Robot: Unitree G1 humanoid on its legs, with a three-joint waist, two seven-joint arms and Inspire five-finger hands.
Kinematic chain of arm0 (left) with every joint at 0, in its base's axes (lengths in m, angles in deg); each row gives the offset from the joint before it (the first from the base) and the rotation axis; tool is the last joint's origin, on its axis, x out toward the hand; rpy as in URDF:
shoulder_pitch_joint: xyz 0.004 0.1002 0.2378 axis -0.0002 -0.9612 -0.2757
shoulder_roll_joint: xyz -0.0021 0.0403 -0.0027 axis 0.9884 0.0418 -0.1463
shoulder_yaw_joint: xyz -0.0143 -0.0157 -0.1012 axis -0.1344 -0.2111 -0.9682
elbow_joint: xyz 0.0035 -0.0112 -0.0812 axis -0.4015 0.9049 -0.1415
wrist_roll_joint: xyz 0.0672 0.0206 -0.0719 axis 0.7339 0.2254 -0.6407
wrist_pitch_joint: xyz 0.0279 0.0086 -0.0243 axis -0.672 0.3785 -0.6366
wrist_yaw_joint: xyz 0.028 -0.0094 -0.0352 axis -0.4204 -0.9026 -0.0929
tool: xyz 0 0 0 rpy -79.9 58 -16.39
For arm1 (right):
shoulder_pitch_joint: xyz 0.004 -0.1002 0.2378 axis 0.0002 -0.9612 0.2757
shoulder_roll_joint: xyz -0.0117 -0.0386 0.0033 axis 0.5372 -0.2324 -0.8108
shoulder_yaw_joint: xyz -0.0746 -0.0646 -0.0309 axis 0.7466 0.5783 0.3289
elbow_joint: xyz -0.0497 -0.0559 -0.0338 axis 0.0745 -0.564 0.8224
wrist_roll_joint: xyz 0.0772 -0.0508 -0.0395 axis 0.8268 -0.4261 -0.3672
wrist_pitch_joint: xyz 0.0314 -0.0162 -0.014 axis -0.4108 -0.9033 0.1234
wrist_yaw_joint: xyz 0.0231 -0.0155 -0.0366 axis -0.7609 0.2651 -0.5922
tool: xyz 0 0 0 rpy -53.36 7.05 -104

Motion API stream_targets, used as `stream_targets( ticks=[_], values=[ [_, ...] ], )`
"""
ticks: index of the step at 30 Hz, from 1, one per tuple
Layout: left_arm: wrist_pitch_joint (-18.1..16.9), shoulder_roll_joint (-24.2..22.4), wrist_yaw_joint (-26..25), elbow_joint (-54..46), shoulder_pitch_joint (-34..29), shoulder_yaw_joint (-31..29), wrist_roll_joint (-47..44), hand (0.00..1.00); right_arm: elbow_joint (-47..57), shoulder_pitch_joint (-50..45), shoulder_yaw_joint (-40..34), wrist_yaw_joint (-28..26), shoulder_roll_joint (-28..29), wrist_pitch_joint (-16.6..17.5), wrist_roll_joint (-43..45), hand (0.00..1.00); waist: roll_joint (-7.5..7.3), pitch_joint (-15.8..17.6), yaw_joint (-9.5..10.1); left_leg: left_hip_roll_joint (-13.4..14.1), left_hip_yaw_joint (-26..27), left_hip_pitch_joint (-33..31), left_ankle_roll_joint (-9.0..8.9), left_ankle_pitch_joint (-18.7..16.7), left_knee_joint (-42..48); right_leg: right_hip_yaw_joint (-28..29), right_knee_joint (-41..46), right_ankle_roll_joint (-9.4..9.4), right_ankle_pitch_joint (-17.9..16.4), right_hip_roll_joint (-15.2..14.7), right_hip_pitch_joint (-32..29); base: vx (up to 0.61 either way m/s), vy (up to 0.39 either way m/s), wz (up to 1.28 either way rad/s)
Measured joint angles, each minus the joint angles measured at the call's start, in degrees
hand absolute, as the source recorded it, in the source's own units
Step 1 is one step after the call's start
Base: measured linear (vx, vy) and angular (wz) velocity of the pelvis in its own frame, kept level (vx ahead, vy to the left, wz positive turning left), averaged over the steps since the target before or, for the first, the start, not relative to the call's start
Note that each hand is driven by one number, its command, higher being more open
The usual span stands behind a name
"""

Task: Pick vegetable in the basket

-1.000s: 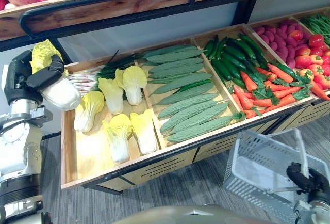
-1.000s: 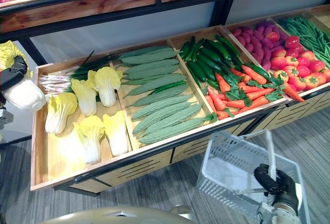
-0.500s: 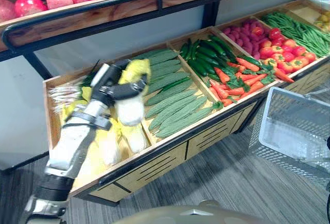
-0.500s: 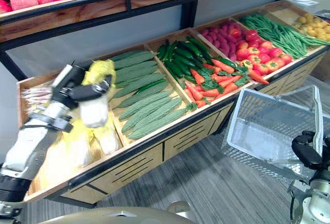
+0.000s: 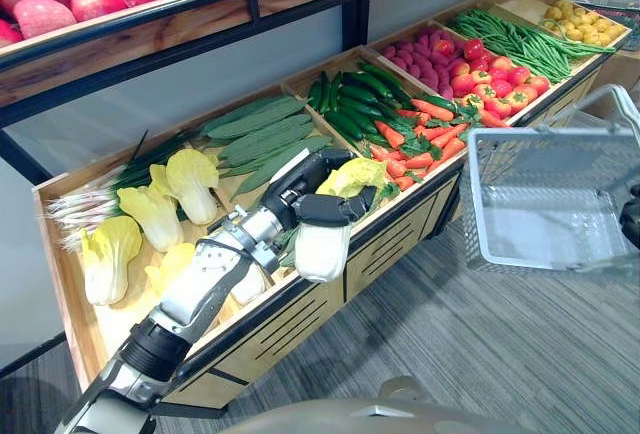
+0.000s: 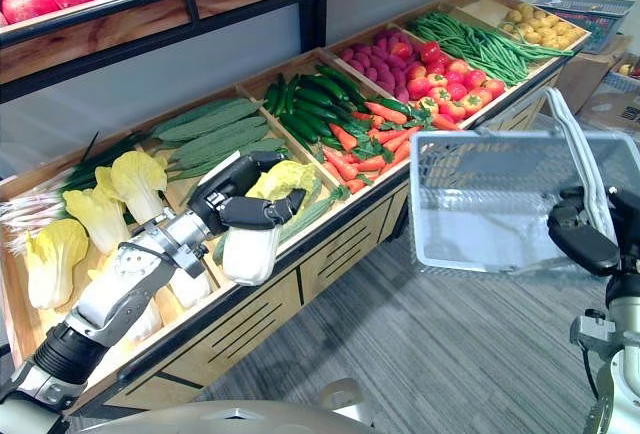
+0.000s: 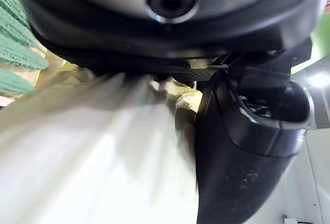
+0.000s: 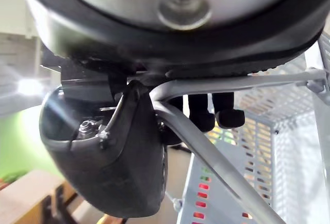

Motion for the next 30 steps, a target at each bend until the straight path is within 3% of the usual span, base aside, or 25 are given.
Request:
stream_targets(
  ticks=[6,16,22,30],
  values=[
    [0.0,-0.9,0.3,0.0,0.6,1.8,-0.1,0.0,2.7,0.0,2.4,-3.5,-1.8,2.8,2.9,0.0,-0.13,0.0,-0.13,-0.1,0.0,-0.1,0.04,0.0,0.1,0.0,-2.2,0.35,1.5,0.0,0.9,-0.04,0.01,-0.01],
    [-0.1,-0.4,0.1,0.0,8.6,5.0,-2.6,0.0,2.8,0.1,12.7,-7.3,-10.5,2.8,3.4,0.0,-0.21,0.0,0.14,-0.3,1.3,0.1,0.16,0.2,-0.2,1.1,-4.6,0.59,3.4,0.1,1.3,-0.01,0.002,-0.06],
    [-0.9,6.5,-0.8,-2.7,11.4,4.4,-4.9,0.0,2.8,1.9,21.6,-8.6,-15.4,2.8,4.5,0.0,-0.93,0.3,1.19,-0.3,3.1,1.8,0.21,0.2,-0.9,2.6,-6.2,0.74,4.6,0.7,2.2,-0.02,0.004,-0.14],
    [-6.5,12.5,-2.2,-4.0,14.4,-2.1,-4.9,0.0,2.8,8.1,32.0,-11.9,-19.8,3.0,7.4,0.0,-1.9,0.4,3.05,0.0,4.9,2.0,0.14,0.3,-0.9,4.2,-9.4,0.56,7.1,1.5,2.7,-0.02,0.0,-0.12]
  ],
)
